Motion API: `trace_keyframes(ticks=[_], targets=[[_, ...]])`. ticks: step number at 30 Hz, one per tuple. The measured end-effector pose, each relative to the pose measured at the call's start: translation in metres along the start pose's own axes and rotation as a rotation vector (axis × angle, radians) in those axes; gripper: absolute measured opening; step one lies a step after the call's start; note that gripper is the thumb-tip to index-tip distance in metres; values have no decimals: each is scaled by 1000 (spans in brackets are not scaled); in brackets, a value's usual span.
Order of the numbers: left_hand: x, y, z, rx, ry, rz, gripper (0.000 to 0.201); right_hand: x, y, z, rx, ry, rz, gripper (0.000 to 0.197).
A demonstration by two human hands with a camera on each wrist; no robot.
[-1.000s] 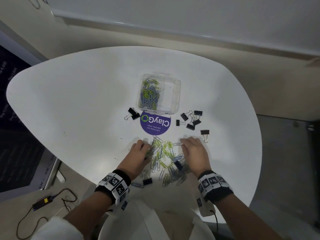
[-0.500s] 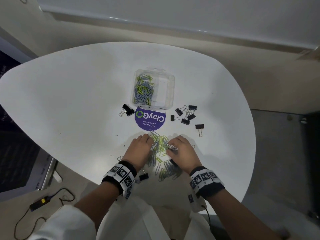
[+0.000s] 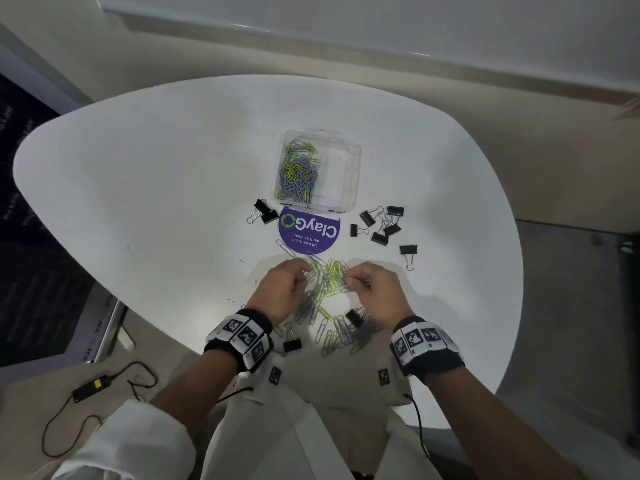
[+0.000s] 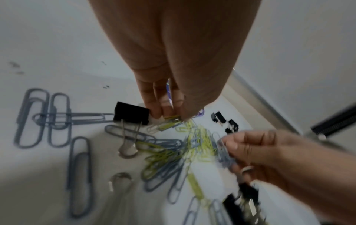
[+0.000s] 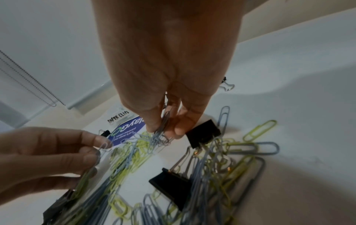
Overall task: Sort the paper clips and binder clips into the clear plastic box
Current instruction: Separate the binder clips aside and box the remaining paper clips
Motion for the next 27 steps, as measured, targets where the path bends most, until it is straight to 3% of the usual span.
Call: trace_keyframes(ticks=[5,8,10,16,19,21,25,27], targets=[[2,-5,16,212,-318,-54,25,1,-3,0,20,-62,18,11],[-2,-10,27,414,-557,-90,24,-7,-3,0,34,-150,72,29],[-7,-13,33,526,-703,-116,22,-13,-3,-1,34,-155,92,31],[-11,-13,27,627,-1111,-156,21,-9,-4,-7,-61,130,50,21],[-9,-15,35,679,-995,-131,32,-12,-4,-14,-126,309,76,21],[-3,-13,37,622,-846,-110,33,-12,-6,-13,-151,417,85,19],[7,-7,18,314,-277,50,21,-12,-7,-12,-155,449,87,17],[-3,-8,6,180,-14,171,27,-13,-6,-13,-184,402,79,17]])
Point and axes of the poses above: each hand's wrist, its own y-axis towards the middle knuckle, its own x-axis out of the back of the hand, z = x × y, the point moved 10 cm from there along y, towards the middle knuckle, and after that the axes turned 9 degrees about -x, right-handed, at the moved point
